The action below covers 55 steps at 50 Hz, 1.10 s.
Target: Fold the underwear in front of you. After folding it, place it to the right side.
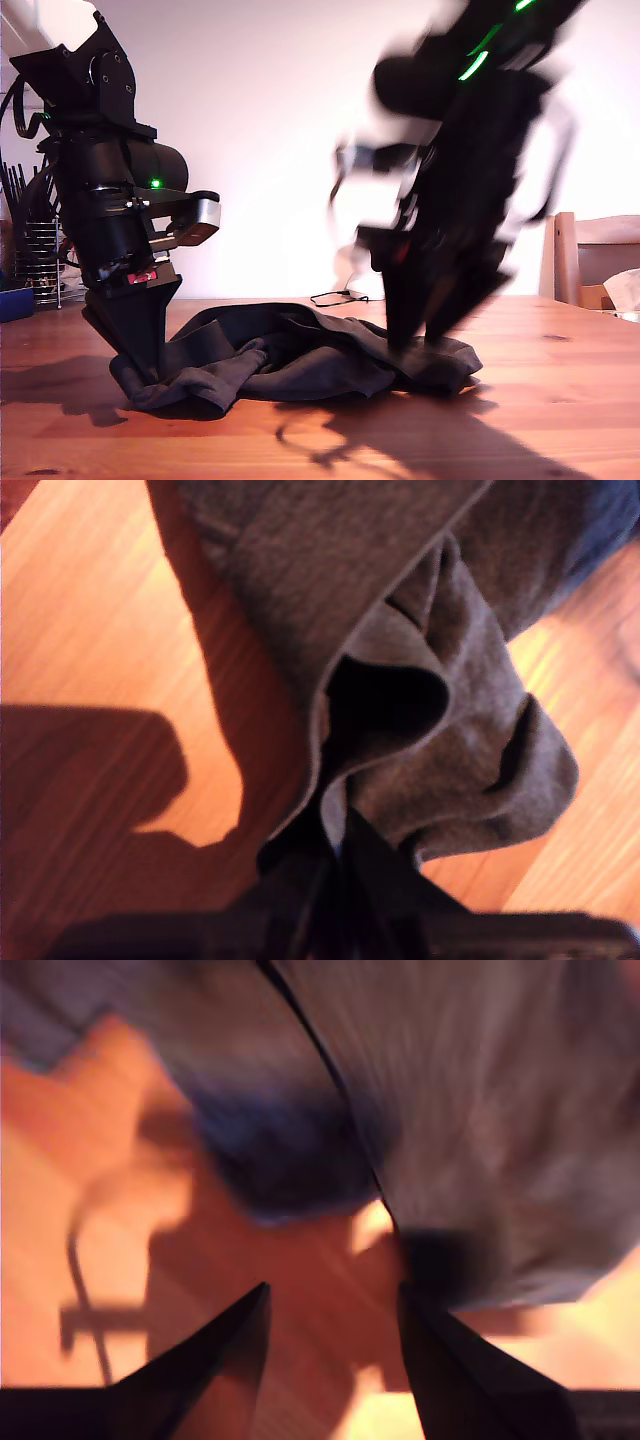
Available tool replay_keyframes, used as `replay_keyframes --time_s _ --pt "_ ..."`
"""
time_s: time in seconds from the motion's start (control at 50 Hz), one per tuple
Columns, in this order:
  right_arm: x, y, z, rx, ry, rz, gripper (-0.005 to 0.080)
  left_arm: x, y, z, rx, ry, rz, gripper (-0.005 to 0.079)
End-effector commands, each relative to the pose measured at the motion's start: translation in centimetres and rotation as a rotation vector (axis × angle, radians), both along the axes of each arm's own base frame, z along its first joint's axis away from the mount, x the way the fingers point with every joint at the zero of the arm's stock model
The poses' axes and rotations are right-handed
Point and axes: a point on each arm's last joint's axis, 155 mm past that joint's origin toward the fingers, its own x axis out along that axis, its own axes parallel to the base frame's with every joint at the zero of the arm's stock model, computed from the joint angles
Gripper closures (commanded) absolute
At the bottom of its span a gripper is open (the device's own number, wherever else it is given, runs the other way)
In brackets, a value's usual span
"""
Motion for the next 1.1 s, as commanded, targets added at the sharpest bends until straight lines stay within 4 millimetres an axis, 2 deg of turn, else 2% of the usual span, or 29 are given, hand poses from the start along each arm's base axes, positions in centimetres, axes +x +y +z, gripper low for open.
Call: replay_keyframes --time_s 0.0,0.12,0.3,0.46,0.64,0.8,1.08 --pt "-0.6 0.5 0.8 -0.006 -0.081 0.047 0.0399 -0.3 -0.2 -0.3 -0.008 0.007 -0.009 0.0766" --pt "-2.0 0.5 0.2 -0.091 -0.175 0.139 0.0399 -0.3 -0.5 -0.3 -0.014 0.006 -0.014 0.0766" --pt "-3.8 -0.1 -2.0 -0.165 -0.202 0.172 0.04 -0.4 -0.5 -0.3 -0.013 0.007 -0.014 0.0766" --pt "-2.7 -1.0 -2.0 -0.225 -0.304 0.128 0.0401 -0.3 -0.5 -0.3 -0.015 0.004 -0.014 0.0766" --pt "-1.8 -0.6 -1.8 -0.185 -0.383 0.118 0.0407 0.2 -0.7 -0.2 -0.026 -0.017 -0.014 0.0766" --pt "-1.8 -1.2 -2.6 -0.214 -0.384 0.143 0.0407 0.5 -1.0 -0.2 -0.037 -0.03 -0.015 0.0766" --pt "0.0 -2.6 -3.0 -0.195 -0.362 0.123 0.0399 0.9 -1.3 -0.1 -0.05 -0.046 -0.017 0.0766"
